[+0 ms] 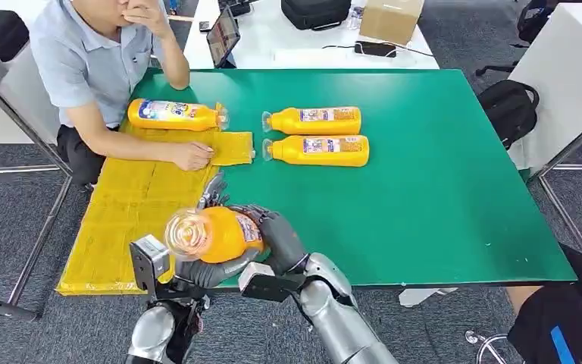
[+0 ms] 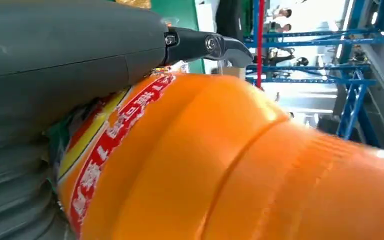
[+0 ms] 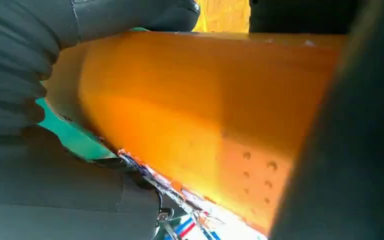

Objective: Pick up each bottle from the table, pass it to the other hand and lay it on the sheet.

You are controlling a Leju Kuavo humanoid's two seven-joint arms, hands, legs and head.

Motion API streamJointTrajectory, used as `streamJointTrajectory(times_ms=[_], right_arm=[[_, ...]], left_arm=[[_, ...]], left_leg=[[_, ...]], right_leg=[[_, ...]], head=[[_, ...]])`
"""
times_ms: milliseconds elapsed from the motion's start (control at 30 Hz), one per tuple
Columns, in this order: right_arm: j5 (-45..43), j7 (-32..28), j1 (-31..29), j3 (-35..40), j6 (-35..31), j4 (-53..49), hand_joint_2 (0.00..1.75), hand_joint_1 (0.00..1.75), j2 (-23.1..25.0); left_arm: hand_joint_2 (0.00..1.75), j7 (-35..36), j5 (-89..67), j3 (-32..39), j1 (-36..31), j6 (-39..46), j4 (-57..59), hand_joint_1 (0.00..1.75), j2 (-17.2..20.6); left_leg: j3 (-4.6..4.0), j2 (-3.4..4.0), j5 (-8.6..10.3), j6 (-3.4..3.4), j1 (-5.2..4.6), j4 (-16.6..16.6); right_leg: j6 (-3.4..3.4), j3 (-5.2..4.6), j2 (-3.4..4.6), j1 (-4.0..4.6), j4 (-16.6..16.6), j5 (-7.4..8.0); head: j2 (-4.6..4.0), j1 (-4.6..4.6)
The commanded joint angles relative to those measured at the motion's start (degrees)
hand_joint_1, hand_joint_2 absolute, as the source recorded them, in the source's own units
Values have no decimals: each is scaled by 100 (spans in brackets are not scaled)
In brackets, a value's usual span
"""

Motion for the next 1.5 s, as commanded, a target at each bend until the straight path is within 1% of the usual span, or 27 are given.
streamJointTrajectory(times_ms=[33,100,133,233,267,300,333,367,400,467,500,533,567,633,867,933,967,1000,1033,1067,1200,1267,1367,1400,1433,1467,1500], right_arm=[[-153,-199,-63,1534,-223,461,175,175,-329],[-212,-199,-56,1518,-54,467,175,175,-297],[-212,-199,-61,1524,-52,480,175,175,-287],[-212,-199,-61,1524,-52,480,175,175,-287],[-183,-199,-94,1526,-108,552,175,175,-291],[-215,-199,-128,1472,-46,663,175,175,-269],[-198,-199,-148,1442,-60,725,175,171,-263],[-187,-192,-181,1411,-34,836,175,110,-238],[-212,-199,-190,1333,-81,930,175,0,-182],[-259,-199,-184,1298,-113,965,175,0,-135],[-305,-199,-170,1285,-213,932,175,0,-113],[-338,-199,-151,1271,-261,872,175,0,-102],[-377,-199,-136,1257,-270,822,0,0,-101],[-407,-199,-62,1209,-300,589,0,0,-123],[-404,-197,-45,1159,-261,542,0,0,-109],[-404,-197,-45,1159,-261,542,0,0,-109],[-264,-147,460,1190,-163,-673,0,0,0],[-264,-147,460,1190,-163,-673,0,0,0],[-263,-147,468,1195,-162,-694,0,0,-2],[-242,-157,495,1215,-167,-761,0,0,-23],[-127,-199,754,1119,-642,-1389,0,0,-85],[77,-176,926,1007,-882,-1822,0,0,-110],[106,-145,956,991,-839,-1906,0,0,-120],[129,-138,1013,920,-902,-2017,0,0,-92],[204,-131,1052,916,-976,-2129,0,0,-107],[288,-99,1086,932,-1031,-2218,0,0,-110],[342,-70,1110,945,-1064,-2296,0,0,-115]], left_arm=[[175,116,-10,-515,-487,-2,771,0,-68],[175,45,92,-489,-475,-114,695,0,-62],[175,45,100,-478,-474,-123,653,0,-54],[175,45,100,-478,-474,-123,653,0,-54],[175,17,241,-482,-453,-281,582,2,-49],[175,45,470,-476,-439,-490,554,161,-40],[175,86,611,-476,-429,-617,556,175,-33],[175,108,778,-466,-402,-738,545,175,-22],[175,226,1149,-431,-370,-998,589,175,-11],[175,418,1627,-388,-332,-1296,703,175,-4],[175,575,1926,-369,-322,-1421,781,175,39],[175,589,1998,-360,-320,-1441,839,175,53],[175,590,2021,-361,-321,-1445,864,175,65],[175,633,2067,-332,-317,-1405,900,175,73],[175,661,2101,-322,-311,-1402,894,175,88],[175,661,2101,-322,-311,-1402,894,175,88],[175,849,2192,250,-372,-1052,969,175,151],[175,849,2192,250,-372,-1052,969,175,151],[175,861,2196,266,-383,-1060,975,175,165],[175,893,2146,335,-407,-1015,995,175,176],[175,886,825,884,-728,-13,1051,175,329],[175,945,-93,1218,-916,503,941,175,327],[175,1000,-131,1300,-940,427,892,175,308],[175,1017,-940,1412,-987,959,741,175,209],[175,1072,-1163,1528,-1035,1032,635,175,153],[175,1158,-1242,1668,-1096,1004,559,175,108],[175,1223,-1302,1763,-1147,952,522,175,96]], left_leg=[[14,-20,0,8,0,-5],[8,-9,-2,5,0,-2],[19,-9,-6,8,0,-4],[7,-12,-1,4,-1,-3],[22,-17,-6,7,0,-6],[15,-16,-3,6,1,-4],[12,-11,-3,5,1,-3],[21,-11,-6,8,0,-5],[17,-7,-4,7,0,-5],[27,-5,-7,9,0,-7],[12,-10,-2,6,-1,-5],[26,-10,-5,9,-1,-9],[18,-8,-4,7,0,-6],[21,-9,-5,8,-3,-7],[18,-12,-4,8,-3,-5],[5,-9,-1,5,-3,-4],[19,-9,-6,8,-2,-5],[8,-5,-4,5,-1,-2],[19,-4,-9,6,-1,-4],[6,-1,-4,4,-3,-4],[11,-2,-5,5,-2,-4],[1,-6,-1,4,-2,-2],[-2,-4,0,6,-6,-3],[10,15,-8,5,2,1],[5,-2,-2,7,-7,-5],[-8,-7,1,6,-1,-1],[2,-3,-4,7,3,1]], right_leg=[[-11,23,-26,3,-7,-6],[-9,16,-13,2,-3,-4],[-15,27,-16,4,-6,-7],[-9,12,-15,2,-4,-4],[-19,29,-24,4,-5,-11],[-14,22,-21,5,-5,-7],[-12,18,-15,4,-4,-5],[-15,27,-17,4,-5,-8],[-13,22,-12,4,-6,-5],[-16,30,-12,5,-8,-7],[-10,17,-14,2,-4,-4],[-16,30,-17,3,-8,-8],[-13,23,-14,4,-7,-6],[-15,26,-16,1,-5,-8],[-15,24,-19,1,-3,-9],[-8,10,-12,-1,-2,-4],[-17,25,-16,2,-3,-9],[-12,12,-9,2,-1,-6],[-20,23,-12,4,0,-11],[-12,9,-6,0,1,-5],[-17,15,-8,2,2,-7],[-14,7,-9,1,4,-3],[-12,7,-1,-3,4,-1],[-21,7,12,6,7,-2],[-16,9,-8,-3,4,-4],[-12,0,-11,1,4,0],[-20,8,-10,7,5,-4]], head=[[0,0],[0,2],[0,0],[0,0],[0,2],[0,0],[0,4],[0,0],[0,4],[0,0],[0,2],[0,6],[0,7],[0,4],[0,4],[0,7],[0,7],[0,2],[0,2],[0,2],[0,4],[0,9],[0,22],[0,10],[0,17],[0,13],[0,17]])
